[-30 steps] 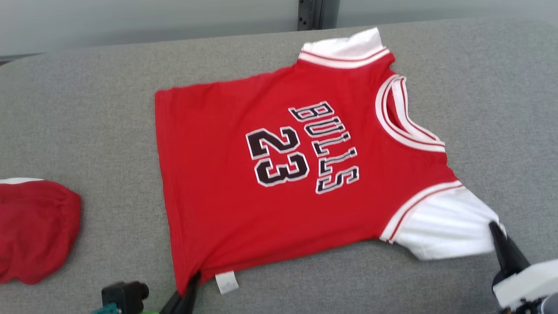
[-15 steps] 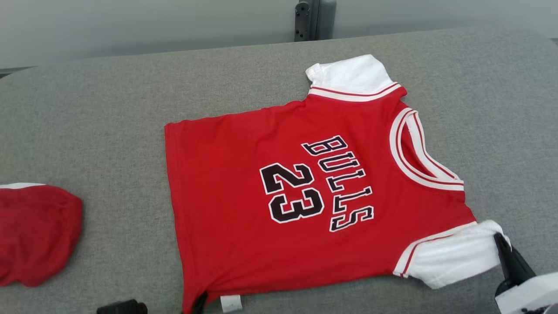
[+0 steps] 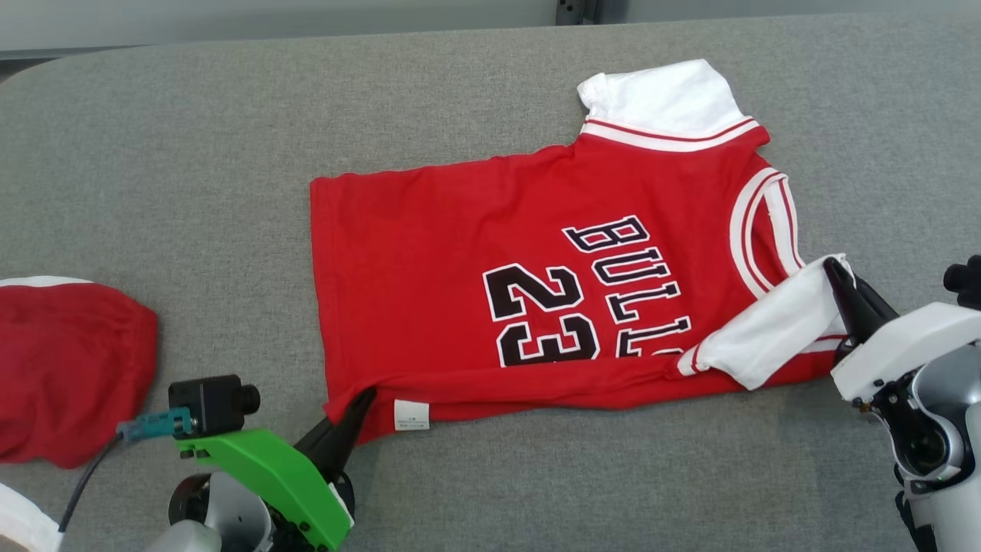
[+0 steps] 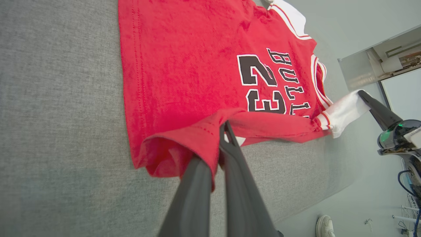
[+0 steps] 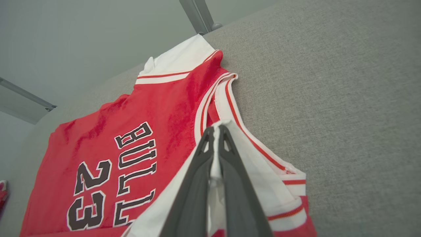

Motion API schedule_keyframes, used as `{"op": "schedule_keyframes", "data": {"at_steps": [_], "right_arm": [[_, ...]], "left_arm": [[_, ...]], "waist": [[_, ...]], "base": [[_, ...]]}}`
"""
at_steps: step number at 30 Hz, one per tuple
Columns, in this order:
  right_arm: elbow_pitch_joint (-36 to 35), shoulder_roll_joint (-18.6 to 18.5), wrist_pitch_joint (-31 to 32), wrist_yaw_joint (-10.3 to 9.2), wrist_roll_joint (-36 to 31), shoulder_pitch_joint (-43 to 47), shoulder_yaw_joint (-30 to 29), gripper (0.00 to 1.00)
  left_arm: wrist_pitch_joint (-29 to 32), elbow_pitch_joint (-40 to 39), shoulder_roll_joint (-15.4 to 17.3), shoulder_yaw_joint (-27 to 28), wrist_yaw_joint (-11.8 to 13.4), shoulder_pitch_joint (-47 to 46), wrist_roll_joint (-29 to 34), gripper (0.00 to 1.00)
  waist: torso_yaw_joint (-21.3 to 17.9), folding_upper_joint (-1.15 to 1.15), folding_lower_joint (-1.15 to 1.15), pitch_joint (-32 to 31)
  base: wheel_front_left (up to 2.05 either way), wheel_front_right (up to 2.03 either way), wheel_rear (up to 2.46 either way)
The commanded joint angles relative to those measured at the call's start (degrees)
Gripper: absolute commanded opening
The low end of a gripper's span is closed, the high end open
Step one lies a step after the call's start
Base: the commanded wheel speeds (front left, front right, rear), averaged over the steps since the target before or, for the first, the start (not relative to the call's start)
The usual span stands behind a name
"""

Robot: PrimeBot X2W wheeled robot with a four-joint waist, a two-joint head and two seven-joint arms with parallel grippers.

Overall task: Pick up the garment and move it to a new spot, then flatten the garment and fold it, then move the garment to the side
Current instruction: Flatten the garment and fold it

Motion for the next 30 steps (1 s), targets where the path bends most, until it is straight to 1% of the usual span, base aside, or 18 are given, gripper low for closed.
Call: {"op": "schedule_keyframes", "data": {"at_steps": [1, 4, 5, 6, 7, 8, 10, 11, 14, 16, 18, 21, 24, 27, 30], "right_arm": [[1.5, -0.5, 0.4, 0.0, -1.0, -2.2, 0.3, 0.0], [5.3, -0.4, 1.3, 0.0, -2.9, -5.9, 1.2, 0.0], [6.6, -0.6, 1.3, 0.0, -3.7, -7.3, 1.8, 0.0], [7.8, -0.8, 1.1, 0.0, -4.4, -8.5, 2.3, 0.29], [9.0, -1.3, 0.6, 0.0, -5.5, -9.6, 2.8, 0.87], [10.2, -1.6, 0.1, 0.0, -6.5, -10.5, 3.1, 1.0], [12.4, -2.1, -0.7, -0.01, -7.7, -11.9, 3.2, 1.0], [13.0, -2.4, -1.2, 0.0, -8.3, -12.6, 3.2, 1.0], [12.7, -3.9, -2.4, 0.0, -8.6, -12.5, 3.4, 1.0], [10.8, -5.4, -2.3, 0.0, -8.3, -10.1, 4.0, 1.0], [7.5, -6.9, -0.9, 0.0, -7.2, -6.9, 4.7, 1.0], [1.2, -10.2, 3.6, 0.0, -5.7, -0.8, 5.4, 1.0], [-4.5, -12.5, 8.0, 0.0, -5.1, 5.3, 4.7, 1.0], [-8.4, -13.5, 11.1, 0.0, -5.2, 8.8, 3.1, 1.0], [-9.9, -12.7, 13.2, 0.0, -5.8, 9.6, 2.1, 1.0]], "left_arm": [[0.4, 1.1, -0.4, 0.7, -0.2, -1.8, -0.6, 0.0], [2.1, 3.7, -0.6, 0.5, -1.2, -3.7, -1.4, 0.0], [2.3, 4.9, -0.9, 0.7, -1.3, -4.3, -1.7, 0.05], [2.3, 6.0, -1.2, 0.9, -1.7, -5.0, -1.8, 0.3], [2.4, 7.2, -1.6, 1.0, -1.8, -5.6, -2.0, 1.0], [2.6, 8.1, -1.8, 0.7, -2.4, -6.1, -1.8, 1.0], [2.2, 10.2, -2.7, 1.1, -3.1, -7.1, -2.1, 1.0], [2.0, 10.9, -2.6, 0.8, -3.6, -7.7, -1.3, 1.0], [0.8, 12.0, -3.0, 1.5, -4.6, -7.8, -1.4, 1.0], [-0.5, 11.5, -2.1, 1.8, -4.8, -6.5, -0.6, 1.0], [-1.9, 9.9, -1.6, 2.1, -4.5, -3.8, -0.7, 1.0], [-3.2, 6.6, 0.2, 1.3, -4.0, 0.3, 0.1, 1.0], [-3.6, 3.9, 0.6, 0.3, -3.7, 3.4, -0.1, 1.0], [-3.8, 3.5, 0.6, 0.0, -3.6, 4.2, 0.1, 1.0], [-3.5, 4.3, -0.4, -0.1, -4.1, 3.0, -0.3, 1.0]], "waist": [[0.4, 0.0, 0.01, 0.7], [0.4, 0.0, 0.01, 1.2], [0.4, 0.0, 0.01, 1.4], [0.4, 0.0, 0.01, 1.6], [0.4, 0.0, 0.01, 1.8], [0.4, 0.0, 0.01, 2.0], [0.7, 0.0, 0.01, 2.3], [0.9, 0.0, 0.01, 2.4], [1.1, 0.0, 0.01, 2.4], [1.2, 0.0, 0.01, 2.2], [1.0, 0.0, 0.01, 1.8], [0.5, 0.0, 0.01, 1.9], [0.4, 0.0, 0.01, 3.1], [0.3, 0.0, 0.01, 4.6], [0.5, 0.0, 0.01, 5.6]], "base": [[0.0, 0.0, 0.0], [0.0, 0.0, 0.0], [0.0, 0.0, 0.0], [0.0, 0.0, 0.0], [0.0, 0.0, 0.0], [0.0, 0.0, 0.0], [0.0, 0.0, 0.0], [0.0, 0.0, 0.0], [0.0, 0.0, 0.0], [0.0, 0.0, 0.0], [0.0, 0.0, 0.0], [0.0, 0.0, 0.0], [0.0, 0.0, 0.0], [0.0, 0.0, 0.0], [0.0, 0.0, 0.0]]}}
